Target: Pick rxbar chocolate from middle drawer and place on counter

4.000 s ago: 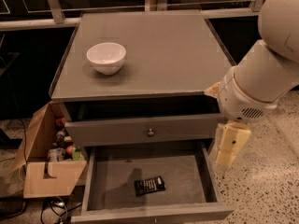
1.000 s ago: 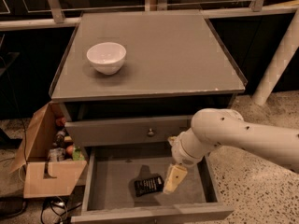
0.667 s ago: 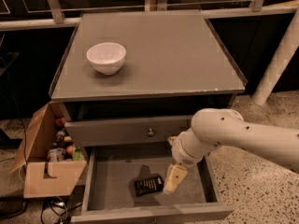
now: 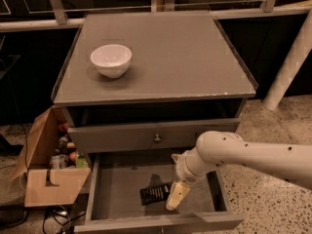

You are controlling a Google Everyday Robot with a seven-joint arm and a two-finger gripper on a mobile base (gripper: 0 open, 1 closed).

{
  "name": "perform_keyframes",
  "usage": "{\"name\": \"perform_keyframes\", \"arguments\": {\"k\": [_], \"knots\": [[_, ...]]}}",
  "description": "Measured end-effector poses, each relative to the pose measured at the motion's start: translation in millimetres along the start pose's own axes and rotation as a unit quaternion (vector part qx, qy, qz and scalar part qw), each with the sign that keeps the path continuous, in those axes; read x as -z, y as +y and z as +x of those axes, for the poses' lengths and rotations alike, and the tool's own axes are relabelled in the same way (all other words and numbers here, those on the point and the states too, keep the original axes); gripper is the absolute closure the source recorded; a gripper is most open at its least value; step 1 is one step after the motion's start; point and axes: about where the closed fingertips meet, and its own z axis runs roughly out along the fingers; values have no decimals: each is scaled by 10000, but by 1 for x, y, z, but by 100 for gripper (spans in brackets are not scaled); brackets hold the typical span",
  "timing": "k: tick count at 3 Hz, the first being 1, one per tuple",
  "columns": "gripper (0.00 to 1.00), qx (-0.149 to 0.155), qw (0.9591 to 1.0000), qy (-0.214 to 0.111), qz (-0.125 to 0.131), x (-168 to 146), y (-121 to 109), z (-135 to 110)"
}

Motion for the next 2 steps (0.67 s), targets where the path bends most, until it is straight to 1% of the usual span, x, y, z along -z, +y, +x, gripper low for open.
{"name": "perform_keyframes", "arguments": {"k": [1,2], "knots": [[0,-15,10000,-31,-34,-6,0,2],[0,-56,9998,-143,-115,-23,1,5]]}}
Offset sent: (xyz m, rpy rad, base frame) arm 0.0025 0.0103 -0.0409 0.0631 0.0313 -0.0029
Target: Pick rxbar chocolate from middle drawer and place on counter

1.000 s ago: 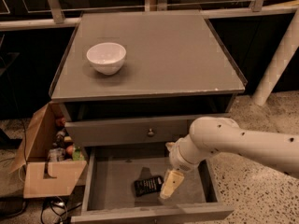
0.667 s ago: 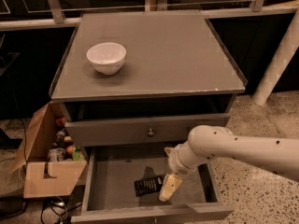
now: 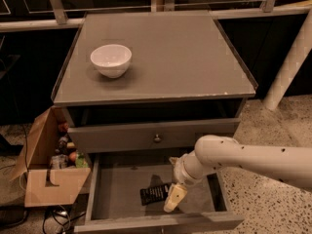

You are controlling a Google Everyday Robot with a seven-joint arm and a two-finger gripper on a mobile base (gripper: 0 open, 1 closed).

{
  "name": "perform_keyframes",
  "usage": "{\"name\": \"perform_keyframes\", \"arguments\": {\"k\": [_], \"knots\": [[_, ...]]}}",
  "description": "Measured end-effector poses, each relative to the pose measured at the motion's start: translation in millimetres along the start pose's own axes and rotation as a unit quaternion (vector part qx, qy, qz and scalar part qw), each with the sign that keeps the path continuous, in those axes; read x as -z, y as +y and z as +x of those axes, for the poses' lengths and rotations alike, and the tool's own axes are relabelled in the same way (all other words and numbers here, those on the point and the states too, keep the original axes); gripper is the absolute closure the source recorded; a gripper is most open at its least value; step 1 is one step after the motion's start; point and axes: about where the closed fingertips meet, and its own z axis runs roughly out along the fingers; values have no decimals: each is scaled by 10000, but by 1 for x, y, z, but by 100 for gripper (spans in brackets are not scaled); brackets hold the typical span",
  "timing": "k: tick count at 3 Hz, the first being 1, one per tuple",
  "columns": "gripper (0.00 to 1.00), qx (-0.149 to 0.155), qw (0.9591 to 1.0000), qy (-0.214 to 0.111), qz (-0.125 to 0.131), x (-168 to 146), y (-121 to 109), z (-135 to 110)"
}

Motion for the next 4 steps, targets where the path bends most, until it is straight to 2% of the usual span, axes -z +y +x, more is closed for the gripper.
{"name": "perform_keyframes", "arguments": {"k": [2,3,4], "knots": [[0,84,9991,-408,-16,-42,-17,15],[0,89,9990,-430,-31,-45,-17,16],[0,27,9996,-258,110,-54,-21,23]]}}
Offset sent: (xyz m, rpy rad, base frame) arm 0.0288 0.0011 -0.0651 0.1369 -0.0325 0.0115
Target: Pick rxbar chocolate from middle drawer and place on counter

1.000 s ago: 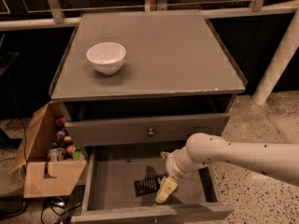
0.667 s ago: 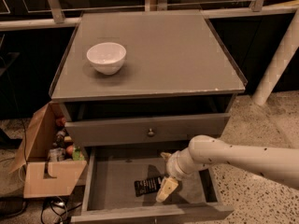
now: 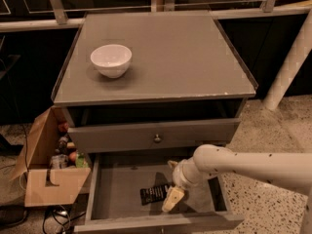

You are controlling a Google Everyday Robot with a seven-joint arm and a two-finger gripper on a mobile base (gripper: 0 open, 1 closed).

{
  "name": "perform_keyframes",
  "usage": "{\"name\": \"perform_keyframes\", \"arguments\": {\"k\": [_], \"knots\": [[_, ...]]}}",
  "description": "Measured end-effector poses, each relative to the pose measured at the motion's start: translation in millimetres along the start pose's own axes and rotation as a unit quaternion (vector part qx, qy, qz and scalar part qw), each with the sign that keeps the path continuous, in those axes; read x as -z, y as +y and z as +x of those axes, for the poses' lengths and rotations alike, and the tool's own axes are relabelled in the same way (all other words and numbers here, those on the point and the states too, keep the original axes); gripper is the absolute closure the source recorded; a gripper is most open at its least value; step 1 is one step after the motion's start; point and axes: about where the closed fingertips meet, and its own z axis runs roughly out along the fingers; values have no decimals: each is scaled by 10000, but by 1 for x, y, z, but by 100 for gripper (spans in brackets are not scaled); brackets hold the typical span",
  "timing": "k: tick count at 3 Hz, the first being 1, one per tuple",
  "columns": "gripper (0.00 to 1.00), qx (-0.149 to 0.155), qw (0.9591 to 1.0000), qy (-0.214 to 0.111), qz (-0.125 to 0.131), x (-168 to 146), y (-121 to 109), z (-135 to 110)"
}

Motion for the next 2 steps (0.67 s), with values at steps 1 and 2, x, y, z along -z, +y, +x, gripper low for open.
{"name": "perform_keyframes", "arguments": {"k": [1,2], "knots": [[0,78,9995,173,246,-11,-27,12],[0,102,9996,178,183,-20,-28,15]]}}
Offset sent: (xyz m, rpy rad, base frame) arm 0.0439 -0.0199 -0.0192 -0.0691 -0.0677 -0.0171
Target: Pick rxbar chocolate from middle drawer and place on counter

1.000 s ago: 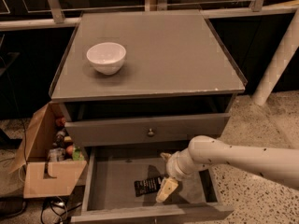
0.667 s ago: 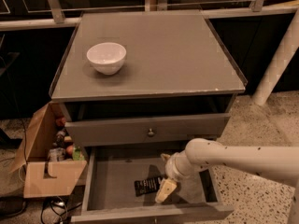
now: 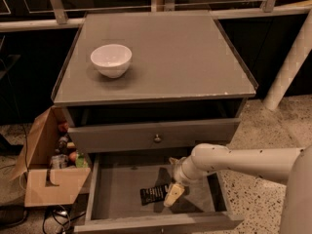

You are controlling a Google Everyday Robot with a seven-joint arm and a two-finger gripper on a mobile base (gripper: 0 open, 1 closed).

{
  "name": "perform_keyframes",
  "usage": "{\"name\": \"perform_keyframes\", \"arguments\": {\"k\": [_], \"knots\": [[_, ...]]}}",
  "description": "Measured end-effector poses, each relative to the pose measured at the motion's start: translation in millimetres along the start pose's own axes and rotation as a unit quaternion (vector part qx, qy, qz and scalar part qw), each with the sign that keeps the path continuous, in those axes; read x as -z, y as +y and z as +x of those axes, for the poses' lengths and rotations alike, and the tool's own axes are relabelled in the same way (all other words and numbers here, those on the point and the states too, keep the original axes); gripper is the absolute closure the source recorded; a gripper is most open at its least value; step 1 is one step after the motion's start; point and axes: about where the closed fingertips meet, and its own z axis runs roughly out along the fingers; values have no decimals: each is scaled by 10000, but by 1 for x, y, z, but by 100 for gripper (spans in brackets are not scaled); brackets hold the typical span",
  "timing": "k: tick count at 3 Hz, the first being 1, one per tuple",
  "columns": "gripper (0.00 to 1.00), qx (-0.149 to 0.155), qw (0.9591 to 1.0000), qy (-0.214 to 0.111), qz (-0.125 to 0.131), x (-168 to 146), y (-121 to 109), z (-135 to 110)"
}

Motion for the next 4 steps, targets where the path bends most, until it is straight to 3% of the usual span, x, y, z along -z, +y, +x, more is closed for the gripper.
{"name": "perform_keyframes", "arguments": {"k": [2,3,4], "knots": [[0,47,9998,-157,-91,-34,-14,-6],[0,149,9990,-211,-376,-43,12,-8],[0,107,9980,-324,-530,-77,11,2]]}}
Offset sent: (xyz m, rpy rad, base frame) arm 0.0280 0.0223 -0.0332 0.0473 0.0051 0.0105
